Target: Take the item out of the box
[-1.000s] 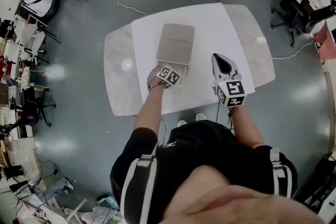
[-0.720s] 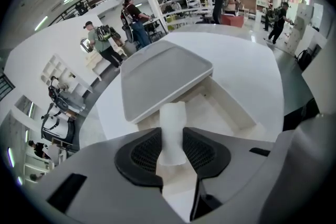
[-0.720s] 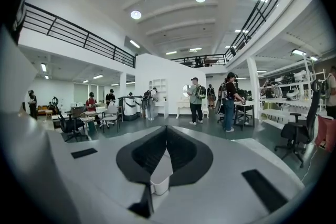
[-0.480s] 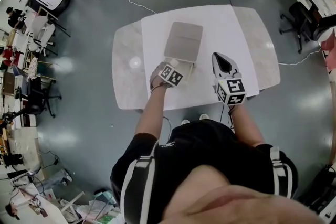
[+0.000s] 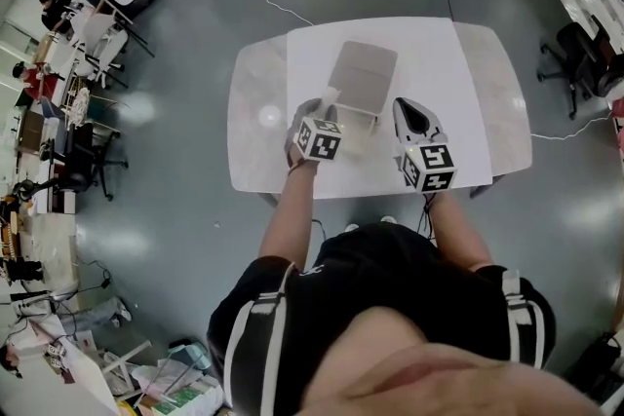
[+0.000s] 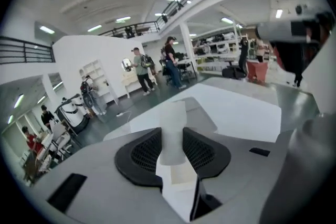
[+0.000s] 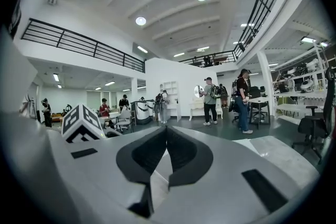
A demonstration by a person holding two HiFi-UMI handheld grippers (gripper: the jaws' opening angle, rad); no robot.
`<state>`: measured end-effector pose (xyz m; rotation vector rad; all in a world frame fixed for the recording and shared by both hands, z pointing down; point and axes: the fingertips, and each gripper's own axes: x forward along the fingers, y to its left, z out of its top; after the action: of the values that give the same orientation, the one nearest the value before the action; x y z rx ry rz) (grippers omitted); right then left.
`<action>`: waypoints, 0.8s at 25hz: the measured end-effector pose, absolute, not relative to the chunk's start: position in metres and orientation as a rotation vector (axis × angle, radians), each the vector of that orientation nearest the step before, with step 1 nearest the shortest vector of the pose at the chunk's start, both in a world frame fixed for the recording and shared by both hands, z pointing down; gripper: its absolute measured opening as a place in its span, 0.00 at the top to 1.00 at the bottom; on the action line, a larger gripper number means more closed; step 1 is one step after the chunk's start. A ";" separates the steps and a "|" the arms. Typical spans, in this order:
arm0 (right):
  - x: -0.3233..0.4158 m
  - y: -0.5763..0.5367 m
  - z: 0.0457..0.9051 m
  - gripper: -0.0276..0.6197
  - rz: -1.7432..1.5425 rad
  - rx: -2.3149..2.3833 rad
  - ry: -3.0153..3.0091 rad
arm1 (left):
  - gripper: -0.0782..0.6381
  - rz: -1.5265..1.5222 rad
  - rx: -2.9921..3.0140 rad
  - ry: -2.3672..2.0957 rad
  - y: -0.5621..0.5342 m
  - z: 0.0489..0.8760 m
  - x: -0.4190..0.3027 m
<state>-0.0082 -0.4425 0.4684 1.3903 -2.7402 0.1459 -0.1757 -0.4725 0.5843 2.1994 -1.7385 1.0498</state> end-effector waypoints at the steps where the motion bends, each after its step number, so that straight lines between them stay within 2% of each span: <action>1: -0.012 -0.442 0.468 0.94 0.148 1.380 -2.747 | 0.70 0.986 2.198 -1.778 -0.471 0.571 -0.179; 13: -0.040 -0.437 0.449 0.94 0.123 1.325 -2.838 | 0.70 0.471 2.185 -2.057 -0.430 0.465 -0.195; 20: -0.053 -0.433 0.430 0.94 0.075 1.319 -2.900 | 0.70 0.386 2.157 -2.176 -0.408 0.439 -0.204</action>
<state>-0.0532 -0.4327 0.4301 1.3195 -2.8999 0.0754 -0.2038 -0.4075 0.4386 2.1569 -2.1755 0.3860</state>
